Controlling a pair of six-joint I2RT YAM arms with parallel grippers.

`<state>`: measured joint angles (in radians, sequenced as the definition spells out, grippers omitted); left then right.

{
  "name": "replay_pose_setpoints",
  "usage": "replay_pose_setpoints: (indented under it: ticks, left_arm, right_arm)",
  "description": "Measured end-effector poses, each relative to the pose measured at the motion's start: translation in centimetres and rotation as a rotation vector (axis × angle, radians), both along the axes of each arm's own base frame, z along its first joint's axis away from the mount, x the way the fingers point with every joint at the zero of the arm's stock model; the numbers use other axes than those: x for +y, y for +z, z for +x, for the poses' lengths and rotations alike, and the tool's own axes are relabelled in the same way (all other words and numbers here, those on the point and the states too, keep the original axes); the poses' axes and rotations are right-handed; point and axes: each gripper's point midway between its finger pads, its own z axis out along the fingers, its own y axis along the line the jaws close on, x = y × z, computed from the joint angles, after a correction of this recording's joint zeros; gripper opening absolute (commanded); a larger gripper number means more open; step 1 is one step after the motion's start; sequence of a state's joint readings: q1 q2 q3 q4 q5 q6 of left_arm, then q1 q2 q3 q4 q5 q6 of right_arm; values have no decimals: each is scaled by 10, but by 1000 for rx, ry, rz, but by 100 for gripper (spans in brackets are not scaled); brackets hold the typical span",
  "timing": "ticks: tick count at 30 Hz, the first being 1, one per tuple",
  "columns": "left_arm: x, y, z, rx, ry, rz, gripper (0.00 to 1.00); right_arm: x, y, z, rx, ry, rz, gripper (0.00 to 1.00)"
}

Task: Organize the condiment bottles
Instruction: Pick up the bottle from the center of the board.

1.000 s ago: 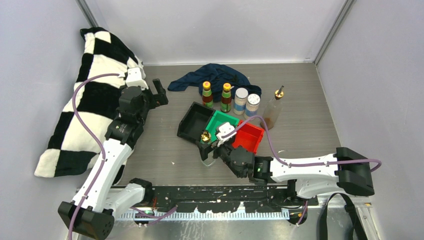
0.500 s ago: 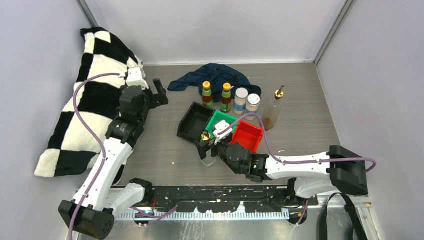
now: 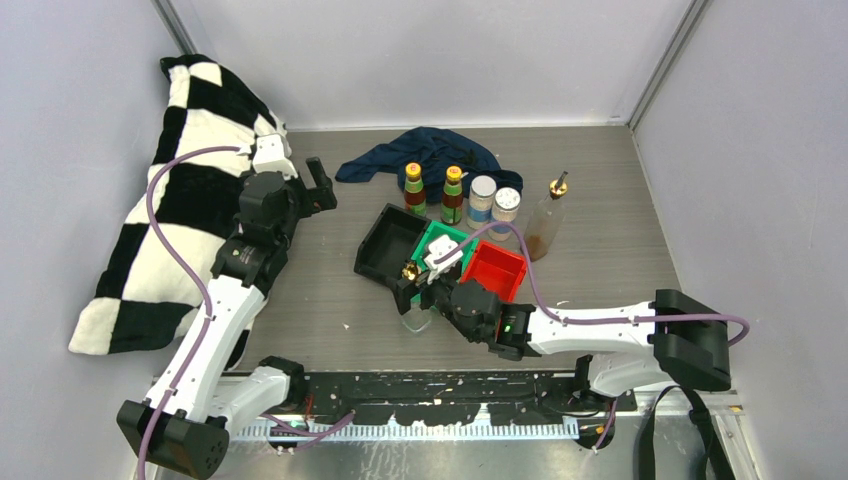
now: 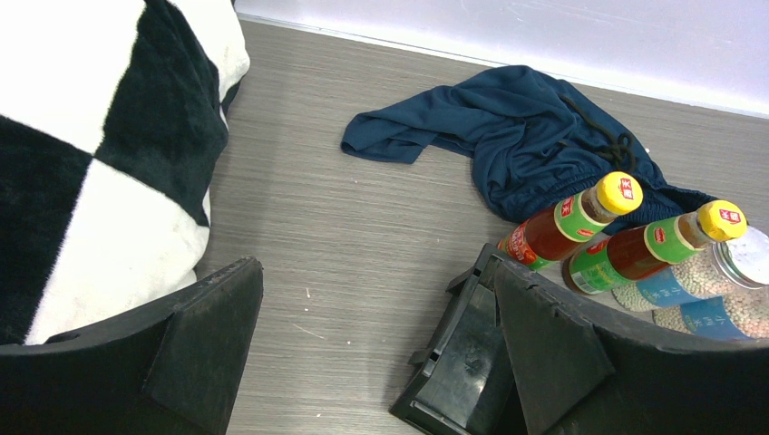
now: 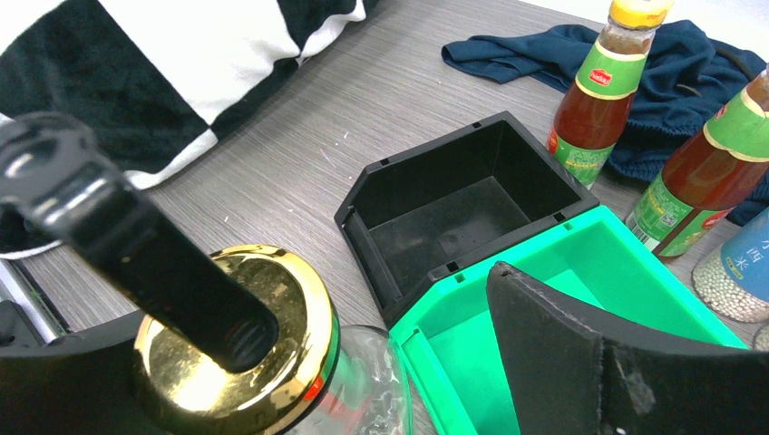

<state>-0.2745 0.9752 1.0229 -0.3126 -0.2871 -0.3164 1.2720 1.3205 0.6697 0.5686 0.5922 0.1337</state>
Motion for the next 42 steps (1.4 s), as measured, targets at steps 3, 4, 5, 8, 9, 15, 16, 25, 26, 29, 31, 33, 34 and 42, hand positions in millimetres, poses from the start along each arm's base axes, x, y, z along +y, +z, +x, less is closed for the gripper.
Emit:
replay_pose_setpoints:
  ticks: [3,4,5,8,9,15,16,25,26,29,31,33,34,42]
  left_arm:
    - [0,0,0,0,0,0,100]
    - [0,0,0,0,0,0,100]
    - [0,0,0,0,1,-1,100]
    - [0,0,0,0,1,-2,100]
    - [0,0,0,0,1,-2,100]
    - [0,0,0,0,3,-10,100]
    - [-1,0,0,0,3,-13,100]
    - [-1,0,0,0,1,-18,100]
    - [-1,0,0,0,1,-18,100]
    - [-2,0,0,0,-3,-20,100]
    - [-3,0,0,0,-6,-21,100]
    - [-3,0,0,1,-6,-23,100]
    - [-3,0,0,1,-6,-23,100]
    - [-4,1,-1,-3,-12,-27,100]
  right_arm:
    - [0,-1,0,2,2,-3,96]
    - [0,-1,0,2,3,-2,95]
    - [0,-1,1,2,3,-2,95]
    - [0,-1,1,2,3,-2,94]
    - [0,-1,1,1,3,-2,94]
    - [-2,2,0,0,2,1,93]
    - [-3,4,0,0,2,3,93]
    - [-10,21,-4,-9,3,34,93]
    - [-11,21,-5,-9,3,35,93]
    - [-12,23,-8,-8,3,34,93]
    - [-13,22,-10,-6,3,29,92]
    - [-13,21,-12,-4,3,23,91]
    - [-13,20,-13,-3,2,18,90]
    - [-14,10,-19,8,2,-35,81]
